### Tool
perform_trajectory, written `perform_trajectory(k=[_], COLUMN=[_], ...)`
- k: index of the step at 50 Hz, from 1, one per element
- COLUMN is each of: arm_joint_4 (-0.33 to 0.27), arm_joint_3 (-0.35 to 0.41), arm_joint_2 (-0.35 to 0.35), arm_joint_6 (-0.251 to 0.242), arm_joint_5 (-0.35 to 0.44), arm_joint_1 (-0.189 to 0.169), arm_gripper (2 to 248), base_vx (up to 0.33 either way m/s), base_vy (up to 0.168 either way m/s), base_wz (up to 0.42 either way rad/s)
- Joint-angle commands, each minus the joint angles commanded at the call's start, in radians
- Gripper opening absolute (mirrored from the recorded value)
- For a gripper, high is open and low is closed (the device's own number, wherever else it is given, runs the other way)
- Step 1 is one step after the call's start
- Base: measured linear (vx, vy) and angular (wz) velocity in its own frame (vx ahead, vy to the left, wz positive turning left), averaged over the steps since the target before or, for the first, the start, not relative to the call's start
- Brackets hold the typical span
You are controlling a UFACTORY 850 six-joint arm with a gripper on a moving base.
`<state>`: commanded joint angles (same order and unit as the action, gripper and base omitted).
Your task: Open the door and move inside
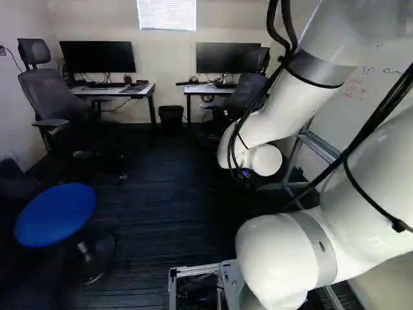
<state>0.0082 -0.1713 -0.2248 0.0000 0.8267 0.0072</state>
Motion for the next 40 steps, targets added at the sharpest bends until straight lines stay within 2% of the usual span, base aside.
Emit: perform_trajectory(k=[19, 40], arm_joint_4=[-0.006, -0.008], arm_joint_3=[0.063, 0.084], arm_joint_2=[-0.041, -0.054], arm_joint_6=[0.000, 0.000], arm_joint_5=[0.034, 0.046], arm_joint_1=[-0.005, -0.007], arm_gripper=[247, 247], base_vx=[0.000, 0.000], base_vy=[0.000, 0.000], base_wz=[0.000, 0.000])
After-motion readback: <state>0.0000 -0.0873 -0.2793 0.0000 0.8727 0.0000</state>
